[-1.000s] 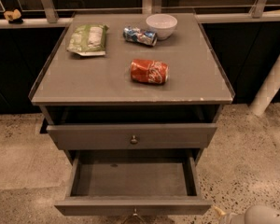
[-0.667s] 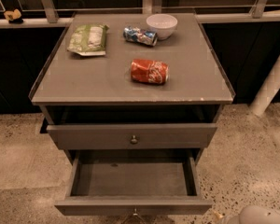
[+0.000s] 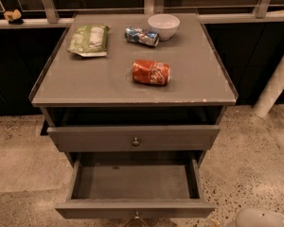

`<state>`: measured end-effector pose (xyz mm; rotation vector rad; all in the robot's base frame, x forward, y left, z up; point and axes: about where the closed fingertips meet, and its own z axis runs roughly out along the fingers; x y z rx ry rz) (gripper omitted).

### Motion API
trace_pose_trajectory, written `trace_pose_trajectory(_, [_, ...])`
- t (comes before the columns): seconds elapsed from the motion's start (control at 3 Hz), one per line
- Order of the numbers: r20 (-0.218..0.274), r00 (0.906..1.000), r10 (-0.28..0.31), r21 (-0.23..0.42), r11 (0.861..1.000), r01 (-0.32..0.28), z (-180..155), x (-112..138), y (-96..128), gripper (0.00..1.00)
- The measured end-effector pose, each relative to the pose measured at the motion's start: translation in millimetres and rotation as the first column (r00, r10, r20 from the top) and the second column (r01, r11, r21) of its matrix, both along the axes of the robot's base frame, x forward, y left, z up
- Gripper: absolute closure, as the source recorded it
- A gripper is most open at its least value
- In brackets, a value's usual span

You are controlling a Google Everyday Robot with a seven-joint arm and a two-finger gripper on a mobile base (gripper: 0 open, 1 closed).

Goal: Close middle drawer

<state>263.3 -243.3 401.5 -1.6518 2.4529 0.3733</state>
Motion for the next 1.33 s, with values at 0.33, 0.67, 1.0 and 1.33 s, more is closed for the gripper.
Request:
trace_pose_trajectory(0.33, [0.042,0.9987,0.027,0.034,0.999,-0.029,7,18,11,0.00])
trace_pose_trajectory(0.67, [0.075,0.9960,0.048,0.097,0.994,-0.056,17,43,27,0.00])
trace_pose_trajectory(1.0, [0.069,0.9965,0.048,0.158,0.986,-0.059,17,71,41,0.00])
trace_pose_trajectory(1.33, [0.027,0.9994,0.021,0.200,0.979,-0.026,-2,92,49,0.00])
